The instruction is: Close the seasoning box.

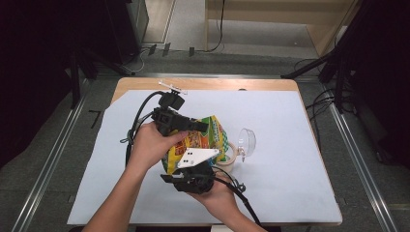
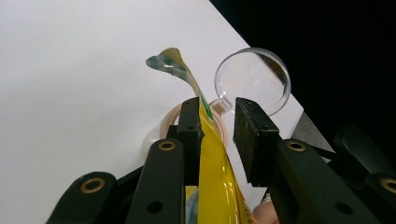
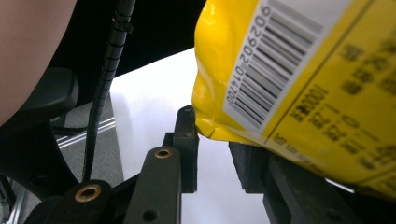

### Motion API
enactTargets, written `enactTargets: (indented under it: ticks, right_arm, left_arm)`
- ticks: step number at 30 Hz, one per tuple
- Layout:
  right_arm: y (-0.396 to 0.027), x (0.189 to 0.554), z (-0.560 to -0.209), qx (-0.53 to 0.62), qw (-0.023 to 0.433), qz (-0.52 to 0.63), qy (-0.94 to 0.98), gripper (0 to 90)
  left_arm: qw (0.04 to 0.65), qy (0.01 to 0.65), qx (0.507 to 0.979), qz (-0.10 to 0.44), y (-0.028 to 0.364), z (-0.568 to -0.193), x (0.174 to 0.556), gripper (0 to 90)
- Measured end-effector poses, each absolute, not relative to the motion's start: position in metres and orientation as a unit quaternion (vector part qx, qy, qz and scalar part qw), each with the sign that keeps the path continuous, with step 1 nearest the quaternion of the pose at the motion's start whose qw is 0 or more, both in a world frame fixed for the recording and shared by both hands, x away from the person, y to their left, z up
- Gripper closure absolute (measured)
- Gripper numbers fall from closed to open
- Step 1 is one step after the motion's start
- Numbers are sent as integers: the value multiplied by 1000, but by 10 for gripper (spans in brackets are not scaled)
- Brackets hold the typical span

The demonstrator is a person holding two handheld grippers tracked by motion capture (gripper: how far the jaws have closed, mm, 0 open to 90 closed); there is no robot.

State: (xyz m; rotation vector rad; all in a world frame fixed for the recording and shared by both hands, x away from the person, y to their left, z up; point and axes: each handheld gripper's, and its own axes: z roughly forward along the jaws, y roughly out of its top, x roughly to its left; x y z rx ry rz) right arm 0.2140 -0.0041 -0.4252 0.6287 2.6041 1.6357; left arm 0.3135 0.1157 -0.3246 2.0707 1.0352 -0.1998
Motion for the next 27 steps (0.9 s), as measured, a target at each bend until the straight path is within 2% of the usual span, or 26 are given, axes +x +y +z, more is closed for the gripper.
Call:
enactTargets:
  ticks: [6, 10, 17, 27]
  right_arm:
    - [-4, 215, -430, 207, -12, 525, 826, 751]
    - [-4, 215, -432, 204, -4, 523, 827, 751]
    - [-2, 217, -426, 207, -9, 527, 824, 748]
    - [-2, 223, -428, 210, -7, 527, 823, 746]
  left_arm:
    - [388, 403, 825, -75, 111, -326, 312, 750]
    - [383, 405, 827, -75, 111, -326, 313, 788]
    - [367, 406, 835, -48, 108, -319, 314, 793]
    - [369, 413, 831, -43, 110, -323, 318, 793]
